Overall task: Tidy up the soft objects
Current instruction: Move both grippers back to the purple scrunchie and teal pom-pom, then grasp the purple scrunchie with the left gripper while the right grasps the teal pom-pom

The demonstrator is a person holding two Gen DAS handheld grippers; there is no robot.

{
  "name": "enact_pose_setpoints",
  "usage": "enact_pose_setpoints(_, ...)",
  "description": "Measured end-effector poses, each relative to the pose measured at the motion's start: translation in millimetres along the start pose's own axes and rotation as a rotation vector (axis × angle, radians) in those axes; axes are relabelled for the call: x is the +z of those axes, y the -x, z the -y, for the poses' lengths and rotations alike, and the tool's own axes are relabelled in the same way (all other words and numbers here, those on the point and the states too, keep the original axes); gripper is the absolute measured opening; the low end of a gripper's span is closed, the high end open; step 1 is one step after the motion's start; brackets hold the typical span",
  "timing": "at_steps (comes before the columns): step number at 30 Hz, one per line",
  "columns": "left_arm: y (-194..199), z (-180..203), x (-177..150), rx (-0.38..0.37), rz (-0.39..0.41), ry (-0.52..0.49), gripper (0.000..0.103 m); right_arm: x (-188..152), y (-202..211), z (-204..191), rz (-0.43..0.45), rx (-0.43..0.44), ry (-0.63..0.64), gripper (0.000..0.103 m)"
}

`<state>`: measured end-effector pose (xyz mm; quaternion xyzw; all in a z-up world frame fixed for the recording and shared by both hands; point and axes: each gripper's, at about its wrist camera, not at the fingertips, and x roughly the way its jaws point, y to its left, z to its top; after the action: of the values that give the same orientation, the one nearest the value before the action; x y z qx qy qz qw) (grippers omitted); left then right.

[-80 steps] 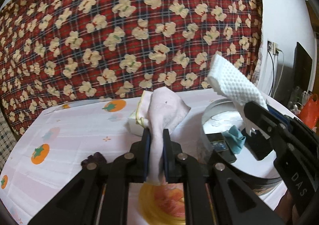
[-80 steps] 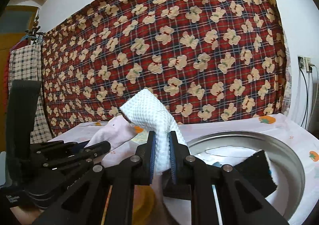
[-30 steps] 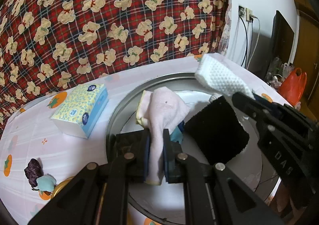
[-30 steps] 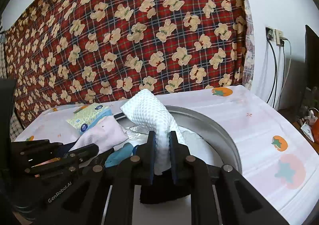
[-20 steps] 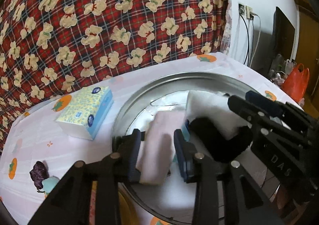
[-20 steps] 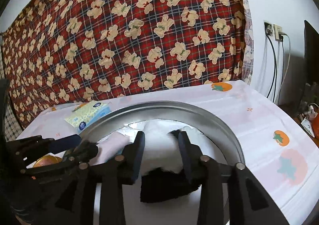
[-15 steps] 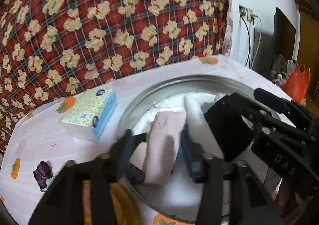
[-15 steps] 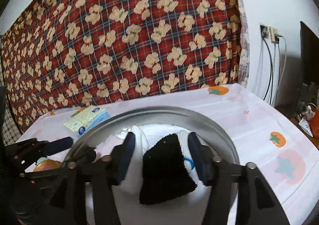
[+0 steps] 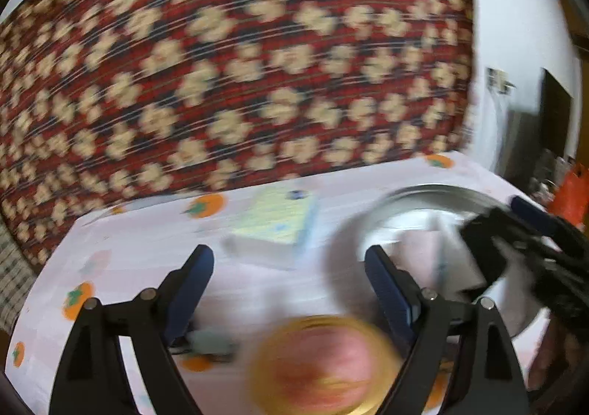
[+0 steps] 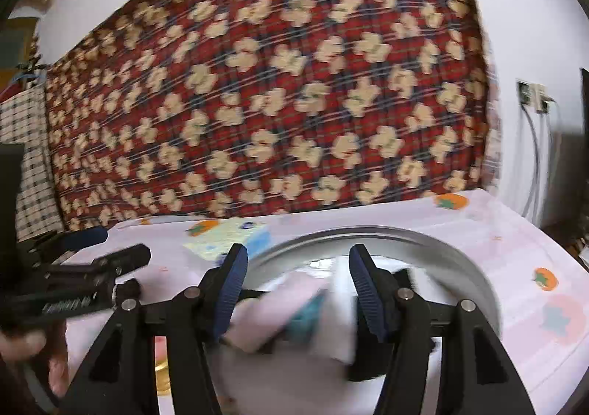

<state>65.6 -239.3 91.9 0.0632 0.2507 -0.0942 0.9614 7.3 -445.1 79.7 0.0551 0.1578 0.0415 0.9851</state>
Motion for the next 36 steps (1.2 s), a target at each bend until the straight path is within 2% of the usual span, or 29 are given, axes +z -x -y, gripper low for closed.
enact_pose_setpoints(4, -18, -61, -10, 0.110, -0.068, 0.078, 0.086, -3, -7, -35, -0.021, 0.069, 0.053, 0.060)
enact_pose_setpoints(8, -42, -101, -29, 0.144, -0.165, 0.131, 0.084, -9, -20, -70, -0.068, 0.144, 0.107, 0.060)
enact_pose_setpoints(12, -60, -115, -47, 0.112, -0.236, 0.158, 0.078, -18, -40, -103, -0.149, 0.215, 0.152, 0.060)
enact_pose_setpoints(16, -71, -114, -55, 0.094, -0.269, 0.155, 0.078, -26, -53, -127, -0.192, 0.231, 0.197, 0.060)
enact_pose_setpoints(22, -90, -115, -67, 0.064, -0.319, 0.166, 0.077, -33, -59, -142, -0.221, 0.240, 0.226, 0.060)
enact_pose_setpoints(24, -94, -116, -72, 0.061, -0.327, 0.165, 0.068, -35, -61, -144, -0.228, 0.241, 0.232, 0.060)
enact_pose_setpoints(26, -97, -120, -76, 0.032, -0.333, 0.190, 0.051, -37, -62, -148, -0.235, 0.244, 0.240, 0.060)
enact_pose_setpoints(28, -96, -126, -76, 0.000, -0.327, 0.218, 0.044, -39, -63, -152, -0.244, 0.247, 0.253, 0.060)
enact_pose_setpoints(33, -88, -137, -74, -0.014, -0.297, 0.253, 0.042, -40, -67, -164, -0.252, 0.253, 0.279, 0.060)
enact_pose_setpoints(36, -84, -145, -73, 0.026, -0.293, 0.249, 0.039, -40, -70, -173, -0.263, 0.261, 0.299, 0.060)
